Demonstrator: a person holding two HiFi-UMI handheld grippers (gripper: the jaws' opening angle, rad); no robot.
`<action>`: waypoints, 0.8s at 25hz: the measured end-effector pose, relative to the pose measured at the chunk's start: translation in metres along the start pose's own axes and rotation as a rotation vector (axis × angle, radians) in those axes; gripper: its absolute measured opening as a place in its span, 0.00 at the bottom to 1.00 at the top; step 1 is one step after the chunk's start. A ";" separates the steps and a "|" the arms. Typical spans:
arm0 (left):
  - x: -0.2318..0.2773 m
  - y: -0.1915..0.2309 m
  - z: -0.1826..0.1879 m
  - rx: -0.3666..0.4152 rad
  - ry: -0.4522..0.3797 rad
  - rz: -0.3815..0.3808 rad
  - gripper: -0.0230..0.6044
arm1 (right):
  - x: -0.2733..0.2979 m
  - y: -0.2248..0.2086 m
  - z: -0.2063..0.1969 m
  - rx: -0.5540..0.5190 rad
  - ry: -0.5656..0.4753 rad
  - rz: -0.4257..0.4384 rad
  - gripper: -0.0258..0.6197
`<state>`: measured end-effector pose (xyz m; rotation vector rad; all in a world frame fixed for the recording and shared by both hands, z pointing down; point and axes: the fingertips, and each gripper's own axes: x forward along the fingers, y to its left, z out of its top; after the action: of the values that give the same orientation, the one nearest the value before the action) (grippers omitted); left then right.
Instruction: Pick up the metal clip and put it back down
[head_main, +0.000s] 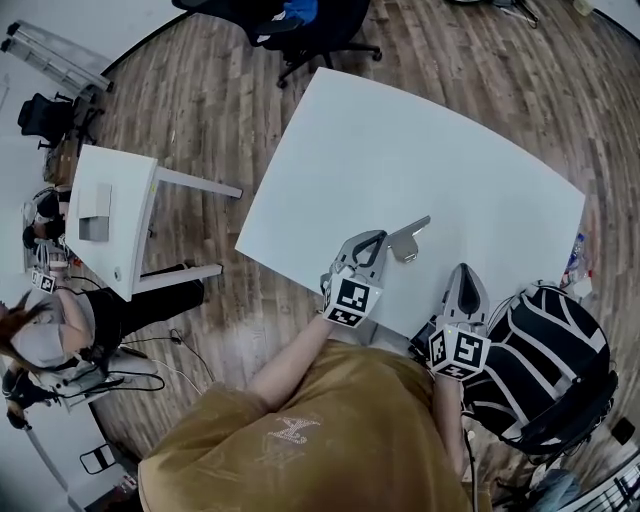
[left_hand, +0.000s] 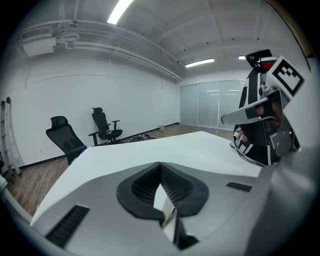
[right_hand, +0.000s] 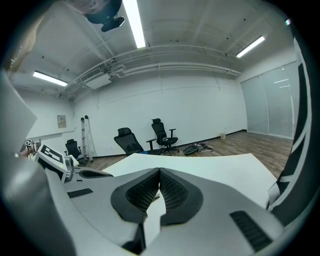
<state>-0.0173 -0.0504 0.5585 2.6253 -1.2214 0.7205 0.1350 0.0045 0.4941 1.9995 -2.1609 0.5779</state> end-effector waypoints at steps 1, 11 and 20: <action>0.003 -0.001 -0.004 0.002 0.011 -0.004 0.05 | 0.002 0.001 0.000 -0.001 0.003 0.003 0.05; 0.015 -0.013 -0.029 0.048 0.080 -0.037 0.05 | 0.009 0.004 -0.017 0.013 0.058 0.022 0.05; 0.020 -0.019 -0.042 0.141 0.112 -0.064 0.05 | 0.019 0.007 -0.031 0.011 0.096 0.035 0.05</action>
<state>-0.0074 -0.0378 0.6056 2.6793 -1.0884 0.9608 0.1210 -0.0010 0.5280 1.9013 -2.1446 0.6776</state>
